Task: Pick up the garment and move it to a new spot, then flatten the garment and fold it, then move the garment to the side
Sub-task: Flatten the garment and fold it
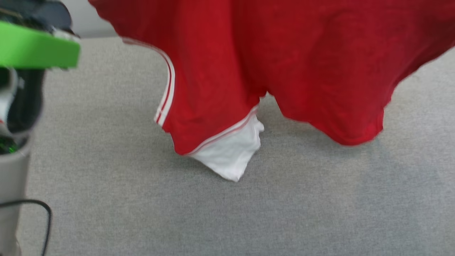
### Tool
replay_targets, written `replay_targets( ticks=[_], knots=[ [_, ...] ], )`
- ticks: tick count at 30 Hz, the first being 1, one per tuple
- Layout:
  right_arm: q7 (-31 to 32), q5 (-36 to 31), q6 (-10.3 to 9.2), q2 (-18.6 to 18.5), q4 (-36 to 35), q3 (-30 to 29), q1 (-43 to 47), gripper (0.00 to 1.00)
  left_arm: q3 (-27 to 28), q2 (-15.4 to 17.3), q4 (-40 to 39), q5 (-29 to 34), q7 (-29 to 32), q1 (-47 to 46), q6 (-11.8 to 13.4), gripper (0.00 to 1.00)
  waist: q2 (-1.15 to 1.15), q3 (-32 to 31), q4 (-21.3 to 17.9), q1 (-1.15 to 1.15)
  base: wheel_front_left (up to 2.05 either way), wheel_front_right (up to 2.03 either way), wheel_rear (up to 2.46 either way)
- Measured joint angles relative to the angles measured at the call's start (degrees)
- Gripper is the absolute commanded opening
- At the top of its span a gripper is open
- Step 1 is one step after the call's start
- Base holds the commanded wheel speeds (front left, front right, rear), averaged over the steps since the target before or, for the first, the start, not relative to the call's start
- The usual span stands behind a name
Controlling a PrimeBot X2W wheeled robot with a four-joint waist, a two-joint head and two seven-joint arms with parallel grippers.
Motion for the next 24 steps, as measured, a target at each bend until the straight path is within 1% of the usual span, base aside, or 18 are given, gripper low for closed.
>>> replay_targets(
  ticks=[6, 14, 18, 21, 24],
  knots=[
    [-1.35, -1.08, 0.01, -1.75, 5.63, 2.21, -9.37, 0.0, -0.82, 2.56, 6.23, 0.55, 1.81, -11.26, -4.1, 0.0, 0.0, 5.49, 0.46, 0.0, 0.0, 0.0, 0.0],
    [-4.83, -3.94, 0.02, -2.15, 17.01, 6.35, -24.98, 0.0, -3.42, 3.1, 18.42, 3.09, 2.65, -28.18, -9.1, 0.0, 0.0, 13.26, 0.76, 0.01, 0.0, 0.0, 0.0],
    [-7.53, -6.0, 0.07, -1.46, 23.42, 8.36, -33.68, 0.0, -4.27, 2.71, 26.59, 5.71, 0.34, -38.92, -10.62, 0.0, 0.0, 17.5, 0.77, 0.01, 0.0, 0.0, 0.0],
    [-10.85, -7.77, 0.08, 0.03, 28.4, 8.87, -40.09, 0.0, -5.33, 2.09, 33.39, 7.79, -2.29, -46.78, -11.61, 0.0, 0.0, 20.57, 0.67, 0.01, 0.0, 0.0, 0.0],
    [-13.88, -9.25, 0.09, 1.87, 34.06, 7.94, -46.09, 0.0, -5.78, 0.36, 40.68, 9.39, -5.38, -53.51, -12.01, 0.0, 0.0, 23.42, 0.54, 0.01, 0.0, 0.0, 0.0]
  ],
)
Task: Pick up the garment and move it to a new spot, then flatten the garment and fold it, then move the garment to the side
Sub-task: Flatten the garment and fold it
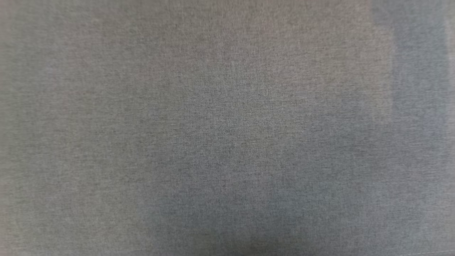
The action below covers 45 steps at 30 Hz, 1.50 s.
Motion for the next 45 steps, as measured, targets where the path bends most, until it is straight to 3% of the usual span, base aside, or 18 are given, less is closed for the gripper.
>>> replay_targets(
  ticks=[9, 17, 22, 31, 35, 37, 45],
  knots=[
    [-8.37, -5.16, 0.21, 3.07, 13.14, -1.63, -13.27, 0.0, -1.3, -4.02, 17.62, 3.92, -15.05, -12.95, -0.09, 0.0, 0.0, 6.48, 0.31, 0.0, 0.0, 0.0, 0.0],
    [-14.14, -5.52, 0.15, 3.71, 18.66, 0.67, -14.63, 0.0, -1.1, -6.15, 20.09, 4.09, -17.69, -10.8, -1.62, 0.0, 0.0, 9.68, 2.15, 0.0, 0.0, 0.0, 0.0],
    [-16.49, -4.19, -0.02, 3.56, 20.87, 3.58, -11.51, 0.0, 0.31, -7.75, 17.13, 3.33, -17.7, -1.2, -2.04, 0.0, 0.0, 9.89, 3.63, 0.0, 0.0, 0.0, 0.0],
    [-19.78, 0.16, -0.03, 3.35, 22.45, 10.25, 2.48, 0.0, 2.27, -11.65, 12.43, 1.83, -17.7, 19.19, -2.4, 0.0, 0.0, 5.25, 4.78, -0.01, 0.0, 0.0, 0.0],
    [-20.53, 3.32, -0.03, 2.54, 22.27, 11.72, 9.4, 0.0, 2.27, -12.92, 10.82, 0.48, -17.7, 29.0, -2.54, 0.0, 0.0, 1.99, 5.12, -0.02, 0.0, 0.0, 0.0],
    [-20.71, 7.44, -0.03, 1.19, 20.85, 13.36, 17.39, 0.0, 1.63, -13.94, 8.78, -0.47, -17.71, 39.01, -2.54, 0.0, 0.0, -1.77, 5.47, -0.02, 0.0, 0.0, 0.0],
    [-20.04, 14.61, -0.03, -1.2, 16.6, 15.01, 34.65, 0.0, 0.24, -13.7, 4.38, -2.12, -17.7, 57.72, -2.55, 0.0, 0.0, -10.11, 6.21, -0.02, 0.0, 0.0, 0.0]
  ],
)
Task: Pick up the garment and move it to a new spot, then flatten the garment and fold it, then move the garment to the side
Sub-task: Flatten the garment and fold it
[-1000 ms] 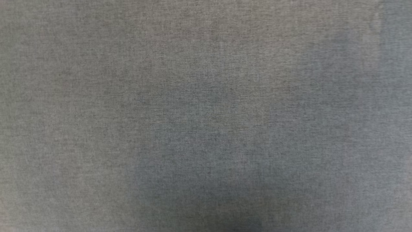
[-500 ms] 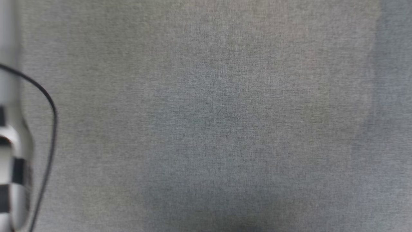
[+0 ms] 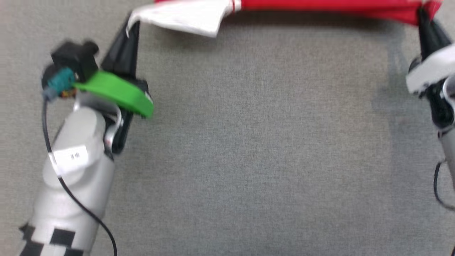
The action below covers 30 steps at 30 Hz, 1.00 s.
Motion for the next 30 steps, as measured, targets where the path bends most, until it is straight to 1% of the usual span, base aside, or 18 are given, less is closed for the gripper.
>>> replay_targets(
  ticks=[6, 12, 21, 25, 30],
  knots=[
    [1.41, 3.67, 0.01, -0.47, -1.97, 0.1, 11.78, 0.0, -2.24, 1.53, -0.48, -1.59, 1.57, 11.38, 0.0, 0.0, 0.0, -6.15, 0.41, 0.0, 0.0, 0.0, 0.0],
    [1.94, 7.39, 0.0, 0.34, -3.64, -0.71, 20.19, 0.0, -3.36, 3.25, -2.78, -3.24, 4.04, 21.42, -0.01, 0.0, 0.0, -11.58, 0.74, 0.0, 0.0, 0.0, 0.0],
    [2.75, 11.36, 0.0, 1.86, -6.79, -1.6, 30.2, 0.0, -4.37, 6.58, -9.21, -4.93, 8.35, 33.21, 0.77, 0.0, 0.0, -18.49, 1.39, 0.0, 0.0, 0.0, 0.0],
    [3.34, 12.94, 0.0, 1.89, -7.97, -2.66, 34.43, 0.0, -6.13, 7.81, -12.79, -5.43, 10.98, 37.42, 0.77, 0.0, 0.0, -21.2, 1.77, 0.0, 0.0, 0.0, 0.0],
    [6.45, 13.76, 0.0, 1.37, -10.53, -3.37, 40.21, 0.0, -8.24, 9.94, -16.59, -6.79, 13.8, 42.83, 0.68, 0.0, 0.0, -24.31, 2.04, 0.0, 0.0, 0.0, 0.0]
  ],
)
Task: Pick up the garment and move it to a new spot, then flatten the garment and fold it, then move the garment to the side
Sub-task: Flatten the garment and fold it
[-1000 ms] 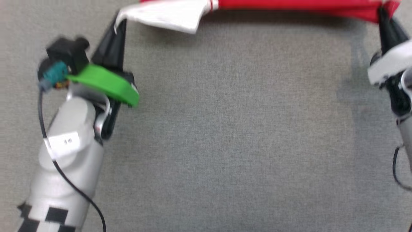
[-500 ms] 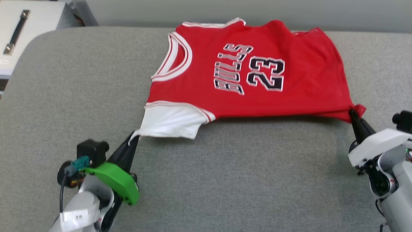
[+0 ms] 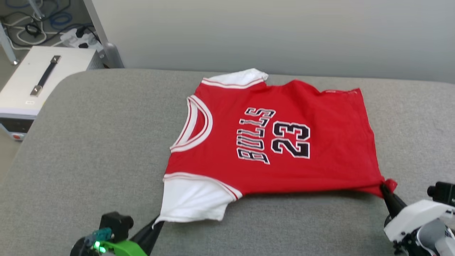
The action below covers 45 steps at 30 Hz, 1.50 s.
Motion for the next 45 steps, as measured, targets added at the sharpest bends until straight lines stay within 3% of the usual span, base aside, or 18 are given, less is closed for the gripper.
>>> replay_targets(
  ticks=[13, 21, 33, 45],
  knots=[
    [13.0, -0.01, -0.03, -3.35, -14.88, -3.79, 18.19, 0.0, -3.0, 6.54, -9.96, -5.98, 5.16, 11.28, -0.26, 0.0, 0.0, -5.55, -0.75, 0.0, 0.0, 0.0, 0.0],
    [18.41, -2.81, -0.04, -1.88, -25.82, -10.13, 25.8, 0.0, -2.34, 9.62, -15.06, -7.72, 5.45, 14.07, -0.41, 0.0, 0.0, -5.8, -1.26, 0.0, 0.0, 0.0, 0.0],
    [25.72, -8.42, -0.04, 0.48, -34.45, -15.47, 21.29, 0.0, 0.23, 9.21, -17.6, -7.06, 5.04, 1.32, -0.36, 0.0, 0.0, -0.89, -1.77, 0.0, 0.0, 0.0, 0.0],
    [29.6, -12.18, -0.04, 1.43, -29.75, -14.75, 8.76, 0.0, -2.32, 7.6, -8.24, -5.88, 8.66, -14.58, -0.52, 0.0, 0.0, 7.15, -2.89, 0.01, 0.0, 0.0, 0.0]
  ],
)
